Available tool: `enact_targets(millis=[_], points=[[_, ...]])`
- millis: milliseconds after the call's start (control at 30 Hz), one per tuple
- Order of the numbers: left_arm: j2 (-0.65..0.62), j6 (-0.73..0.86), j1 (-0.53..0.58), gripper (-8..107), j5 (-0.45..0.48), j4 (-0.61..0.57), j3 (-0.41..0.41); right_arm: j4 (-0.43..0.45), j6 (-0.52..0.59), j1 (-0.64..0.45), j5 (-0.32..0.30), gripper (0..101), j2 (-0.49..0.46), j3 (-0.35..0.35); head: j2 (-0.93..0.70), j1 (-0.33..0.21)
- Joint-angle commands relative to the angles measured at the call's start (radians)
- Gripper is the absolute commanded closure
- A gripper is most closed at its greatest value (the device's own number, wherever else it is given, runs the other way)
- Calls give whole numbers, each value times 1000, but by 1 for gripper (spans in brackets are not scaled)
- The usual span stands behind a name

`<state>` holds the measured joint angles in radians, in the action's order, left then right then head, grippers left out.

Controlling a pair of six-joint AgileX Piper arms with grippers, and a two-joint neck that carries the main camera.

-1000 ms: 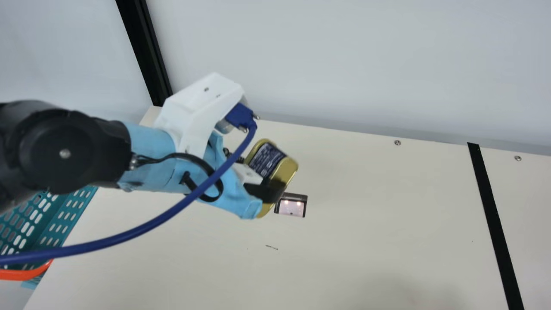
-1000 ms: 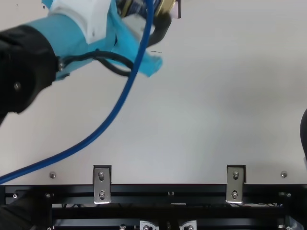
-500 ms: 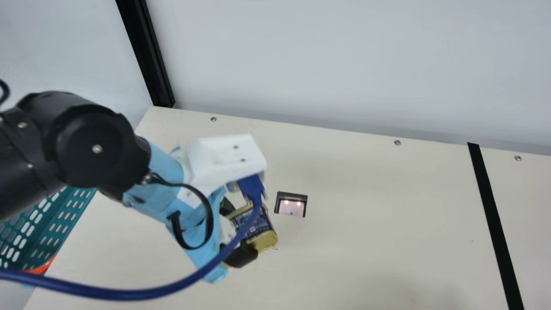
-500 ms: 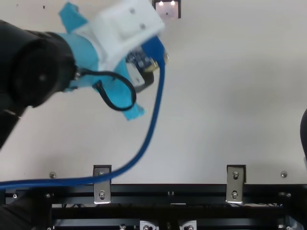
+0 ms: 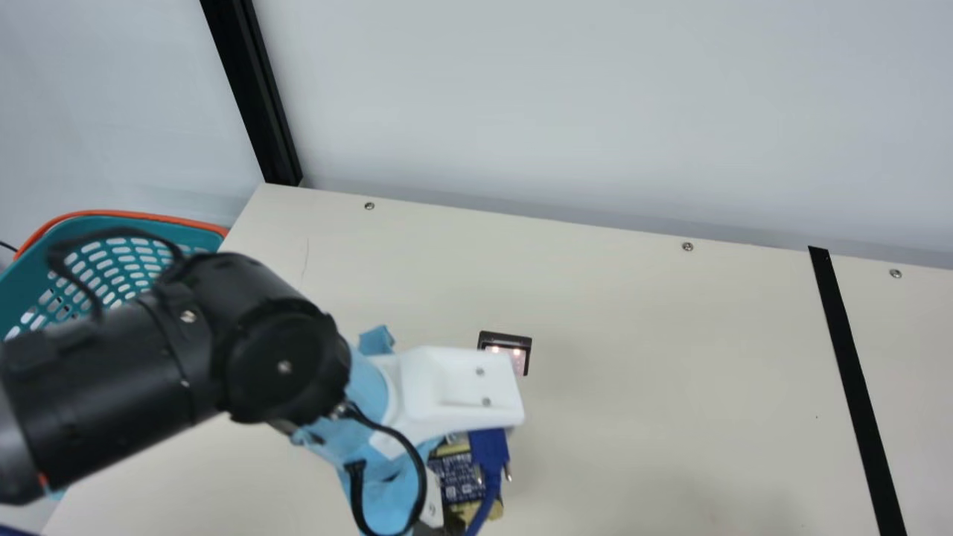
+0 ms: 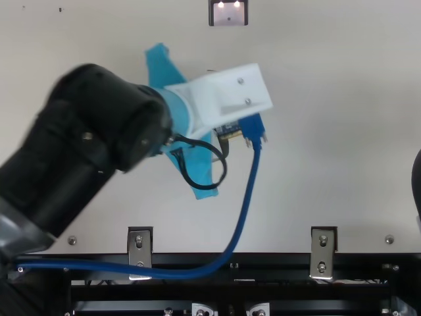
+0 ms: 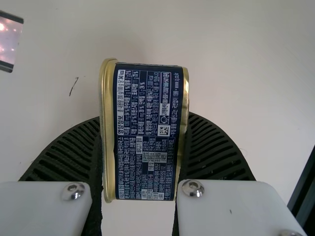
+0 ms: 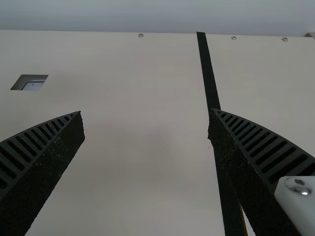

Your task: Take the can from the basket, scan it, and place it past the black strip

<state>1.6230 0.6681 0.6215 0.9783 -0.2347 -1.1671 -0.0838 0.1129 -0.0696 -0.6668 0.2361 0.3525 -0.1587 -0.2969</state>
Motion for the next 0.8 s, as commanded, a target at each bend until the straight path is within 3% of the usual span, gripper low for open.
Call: enact_targets(millis=[0,433,467,500,533,767], points=[[13,7,21,89,-17,4,8,0,0,0,0,0,0,0,13,-4],[62,52,71,89,-51,26,16,0,0,0,0,0,0,0,13,-4],[64,53,73,80,-60,26,19,0,0,0,0,0,0,0,13,-4],[66,53,74,50,-69,26,22,0,0,0,0,0,0,0,13,-4],[67,55,75,9,-76,25,25,0,0,0,0,0,0,0,13,-4],[50,42,70,9,-126,-22,40,1,-2,3,-1,0,1,2,13,-4]])
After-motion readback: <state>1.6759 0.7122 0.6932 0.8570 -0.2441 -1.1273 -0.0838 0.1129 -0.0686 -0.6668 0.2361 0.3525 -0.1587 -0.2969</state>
